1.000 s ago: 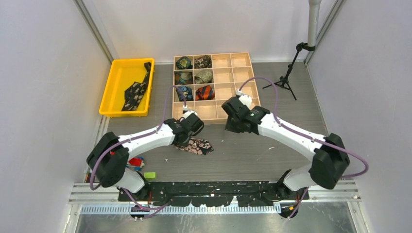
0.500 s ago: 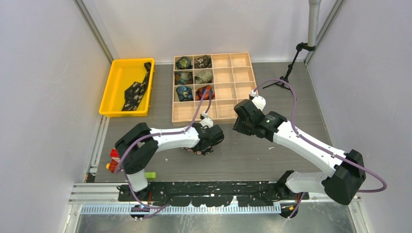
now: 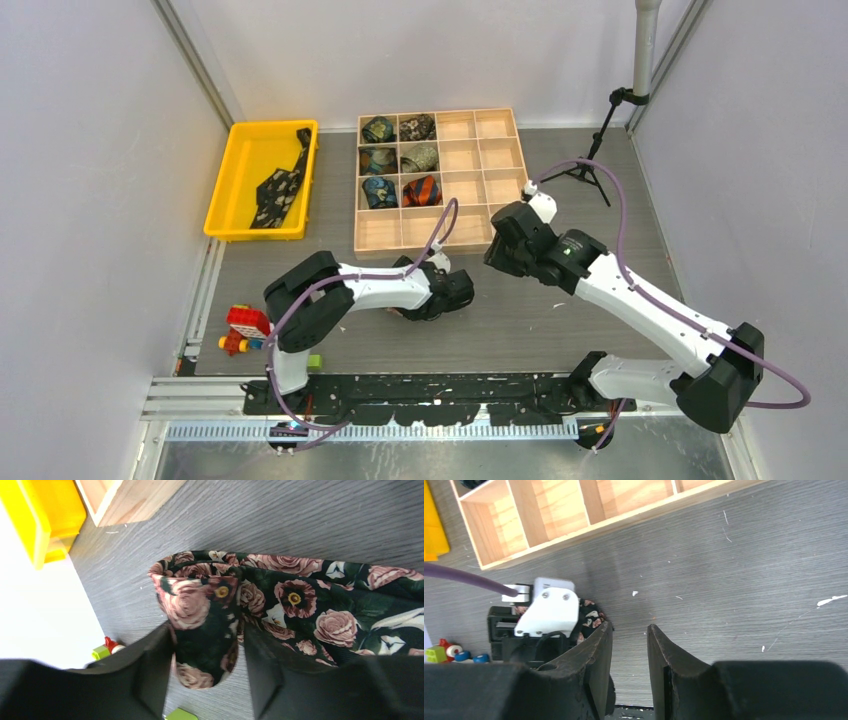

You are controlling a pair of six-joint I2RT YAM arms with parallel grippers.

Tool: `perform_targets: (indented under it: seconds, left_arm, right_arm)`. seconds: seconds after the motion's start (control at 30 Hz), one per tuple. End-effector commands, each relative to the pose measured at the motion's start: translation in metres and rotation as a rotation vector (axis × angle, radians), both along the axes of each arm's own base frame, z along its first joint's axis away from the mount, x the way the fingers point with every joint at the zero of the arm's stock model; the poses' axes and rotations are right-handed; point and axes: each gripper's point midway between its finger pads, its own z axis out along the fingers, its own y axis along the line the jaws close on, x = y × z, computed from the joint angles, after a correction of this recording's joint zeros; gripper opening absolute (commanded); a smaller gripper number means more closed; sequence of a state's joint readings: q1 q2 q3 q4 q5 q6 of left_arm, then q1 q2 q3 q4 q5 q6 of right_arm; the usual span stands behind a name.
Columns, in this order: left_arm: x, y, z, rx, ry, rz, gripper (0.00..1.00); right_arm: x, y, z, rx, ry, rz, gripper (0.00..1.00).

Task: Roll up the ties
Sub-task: Roll the tie at the center of the board.

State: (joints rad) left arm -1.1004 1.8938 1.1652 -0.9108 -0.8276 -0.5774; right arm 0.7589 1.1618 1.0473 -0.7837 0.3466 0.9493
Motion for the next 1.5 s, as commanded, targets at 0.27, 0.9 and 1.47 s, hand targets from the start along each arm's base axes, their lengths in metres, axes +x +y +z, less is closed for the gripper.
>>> perform_targets:
  seconds: [0.27, 0.9, 1.47]
  left_arm:
    - [-0.008, -0.026, 0.047, -0.252, 0.013, -0.037, 0.76]
    - [0.002, 0.040, 0.102, -0.778, 0.010, 0.005, 0.75]
    - [0.009, 0.086, 0.078, -1.086, 0.001, 0.328, 0.71]
  right_arm:
    - [0.016, 0.020, 0.049, 0.092, -0.073, 0.012, 0.38]
    - [0.013, 0.162, 0.019, 0.242, 0.041, 0.252, 0.34]
    - [0.010, 0.260, -0.054, 0.214, 0.175, 0.389, 0.28]
